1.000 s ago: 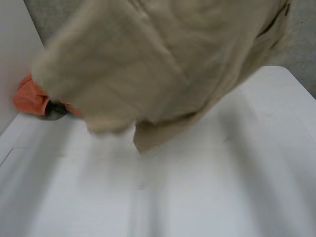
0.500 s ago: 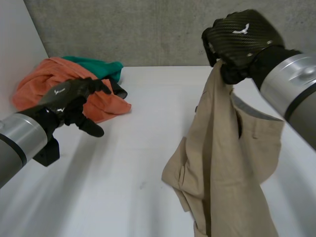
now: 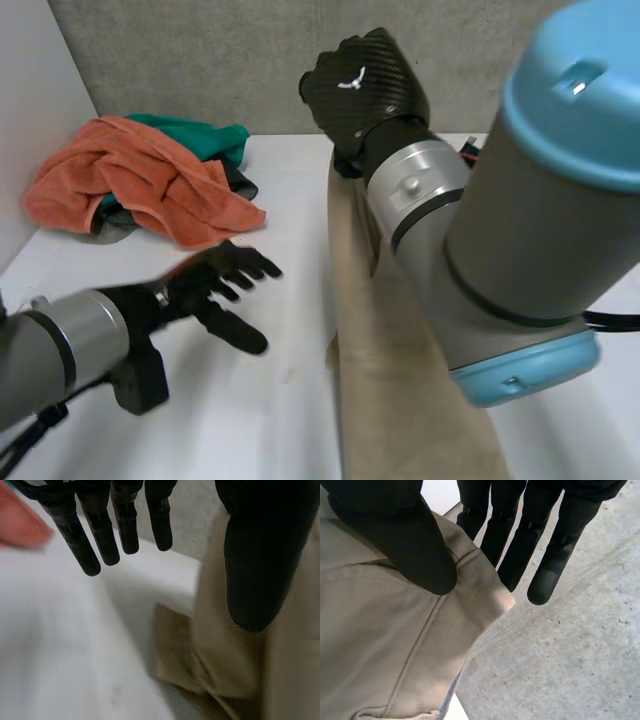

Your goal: Fold the laundry.

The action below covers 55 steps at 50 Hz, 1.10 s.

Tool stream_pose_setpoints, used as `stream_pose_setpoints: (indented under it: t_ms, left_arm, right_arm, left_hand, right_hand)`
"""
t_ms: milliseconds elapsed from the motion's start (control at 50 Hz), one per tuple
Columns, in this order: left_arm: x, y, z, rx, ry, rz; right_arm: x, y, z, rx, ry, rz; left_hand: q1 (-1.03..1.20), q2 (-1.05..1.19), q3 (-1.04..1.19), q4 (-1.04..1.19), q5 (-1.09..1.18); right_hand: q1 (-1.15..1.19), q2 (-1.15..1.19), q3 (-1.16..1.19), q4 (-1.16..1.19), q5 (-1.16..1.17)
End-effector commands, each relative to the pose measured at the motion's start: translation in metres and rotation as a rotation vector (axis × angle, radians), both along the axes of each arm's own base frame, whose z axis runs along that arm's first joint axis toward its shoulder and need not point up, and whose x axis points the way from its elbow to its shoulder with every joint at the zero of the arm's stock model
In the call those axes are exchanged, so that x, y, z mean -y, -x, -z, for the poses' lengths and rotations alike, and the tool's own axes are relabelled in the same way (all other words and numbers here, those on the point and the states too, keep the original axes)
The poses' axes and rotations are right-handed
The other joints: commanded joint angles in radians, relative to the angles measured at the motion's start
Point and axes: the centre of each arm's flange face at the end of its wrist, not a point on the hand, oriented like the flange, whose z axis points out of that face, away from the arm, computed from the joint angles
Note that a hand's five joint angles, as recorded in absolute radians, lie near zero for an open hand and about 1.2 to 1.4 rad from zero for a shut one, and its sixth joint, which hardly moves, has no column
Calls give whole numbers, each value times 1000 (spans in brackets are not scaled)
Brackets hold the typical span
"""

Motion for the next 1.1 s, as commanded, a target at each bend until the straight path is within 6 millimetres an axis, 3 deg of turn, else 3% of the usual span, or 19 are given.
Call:
stream_pose_setpoints:
  t_ms: [20,240,320,420,440,500,560,620,640,700,720,780,800,860,960,1100]
  left_arm:
    - [-18,22,17,-48,-115,64]
    - [-60,61,45,-46,-338,198]
    - [-56,68,58,-28,-317,192]
    - [-32,81,76,-33,-231,129]
    - [-29,87,80,-38,-230,120]
    - [-30,92,84,-54,-286,113]
    - [-34,90,77,-63,-324,113]
    - [-35,79,50,-81,-304,120]
    - [-30,69,28,-103,-246,112]
    - [-19,52,-9,-138,-101,96]
    - [-10,39,-35,-153,17,73]
    - [1,18,-77,-169,204,32]
    - [6,5,-105,-175,329,1]
    - [18,-21,-151,-179,501,-75]
    - [30,-53,-203,-186,655,-174]
    - [13,-78,-277,-283,873,-271]
  right_arm:
    - [-1,-2,10,-32,14,22]
    - [11,13,3,-3,31,61]
    - [13,19,5,-12,23,77]
    - [9,28,-4,25,22,80]
    - [9,30,-8,40,28,84]
    - [10,35,-14,60,39,93]
    - [17,42,-17,62,45,119]
    - [26,53,-21,45,46,154]
    - [28,57,-22,37,46,161]
    - [28,68,-29,15,44,171]
    - [27,71,-31,10,41,169]
    - [21,83,-45,9,45,157]
    - [19,86,-50,13,49,152]
    - [13,100,-71,41,78,138]
    - [-3,124,-109,124,119,127]
    - [-30,147,-156,290,208,104]
  left_hand:
    - [34,51,47,63,64]
    - [99,116,112,127,128]
    - [365,383,379,394,395]
    - [559,576,572,588,589]
    - [725,743,739,754,755]
    - [961,978,974,989,991]
    - [962,979,975,990,991]
    - [962,979,975,990,991]
    - [962,979,975,990,991]
    - [962,979,975,990,991]
    - [962,979,975,990,991]
    - [962,979,975,990,991]
    - [962,979,975,990,991]
    - [962,979,975,990,991]
    - [962,979,975,990,991]
    - [962,979,975,990,991]
  right_hand:
    - [295,229,194,199,257]
    - [295,229,194,199,257]
    - [295,229,194,199,257]
    - [295,229,194,199,257]
    - [295,229,194,199,257]
    - [295,229,194,199,257]
    - [295,229,194,199,257]
    - [295,229,194,199,257]
    - [295,229,194,199,257]
    - [295,229,194,199,257]
    - [295,229,194,199,257]
    - [295,229,194,199,257]
    - [295,229,194,199,257]
    - [295,229,194,199,257]
    - [295,229,194,199,257]
    - [295,229,194,199,257]
